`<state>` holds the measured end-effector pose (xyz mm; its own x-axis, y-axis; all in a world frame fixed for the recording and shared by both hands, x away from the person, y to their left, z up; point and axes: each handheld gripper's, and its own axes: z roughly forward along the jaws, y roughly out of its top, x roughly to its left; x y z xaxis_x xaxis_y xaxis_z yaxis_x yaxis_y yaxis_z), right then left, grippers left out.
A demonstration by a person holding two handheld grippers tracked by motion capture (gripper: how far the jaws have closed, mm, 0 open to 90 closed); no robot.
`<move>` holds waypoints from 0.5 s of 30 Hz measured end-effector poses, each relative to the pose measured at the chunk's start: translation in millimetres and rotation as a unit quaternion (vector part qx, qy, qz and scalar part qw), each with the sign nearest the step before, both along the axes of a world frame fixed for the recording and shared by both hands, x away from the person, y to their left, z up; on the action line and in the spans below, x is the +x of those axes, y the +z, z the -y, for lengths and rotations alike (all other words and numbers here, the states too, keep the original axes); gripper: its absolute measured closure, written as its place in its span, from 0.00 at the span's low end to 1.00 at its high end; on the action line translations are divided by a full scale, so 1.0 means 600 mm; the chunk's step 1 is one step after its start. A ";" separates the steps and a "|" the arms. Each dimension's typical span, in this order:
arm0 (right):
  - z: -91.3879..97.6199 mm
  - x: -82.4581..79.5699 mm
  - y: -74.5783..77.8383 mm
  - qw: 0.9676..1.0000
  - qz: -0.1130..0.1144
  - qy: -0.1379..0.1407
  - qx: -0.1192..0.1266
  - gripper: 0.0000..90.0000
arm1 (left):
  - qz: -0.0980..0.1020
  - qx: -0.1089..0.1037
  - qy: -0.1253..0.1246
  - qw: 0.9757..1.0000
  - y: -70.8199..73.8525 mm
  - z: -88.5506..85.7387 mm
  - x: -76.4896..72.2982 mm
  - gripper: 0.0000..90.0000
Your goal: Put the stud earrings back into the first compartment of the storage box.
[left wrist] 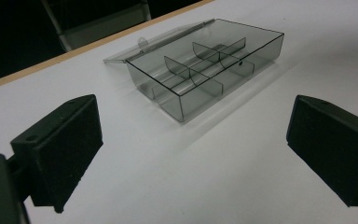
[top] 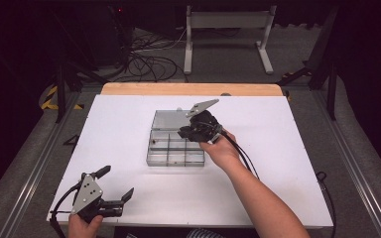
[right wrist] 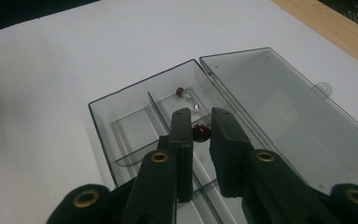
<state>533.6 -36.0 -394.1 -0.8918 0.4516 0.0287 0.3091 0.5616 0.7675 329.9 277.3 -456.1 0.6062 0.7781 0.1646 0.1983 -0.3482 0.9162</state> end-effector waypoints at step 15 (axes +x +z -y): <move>-0.056 0.017 -0.038 1.000 -0.015 0.011 -0.004 0.88 | -0.001 -0.001 0.000 1.000 -0.001 0.000 0.001 0.04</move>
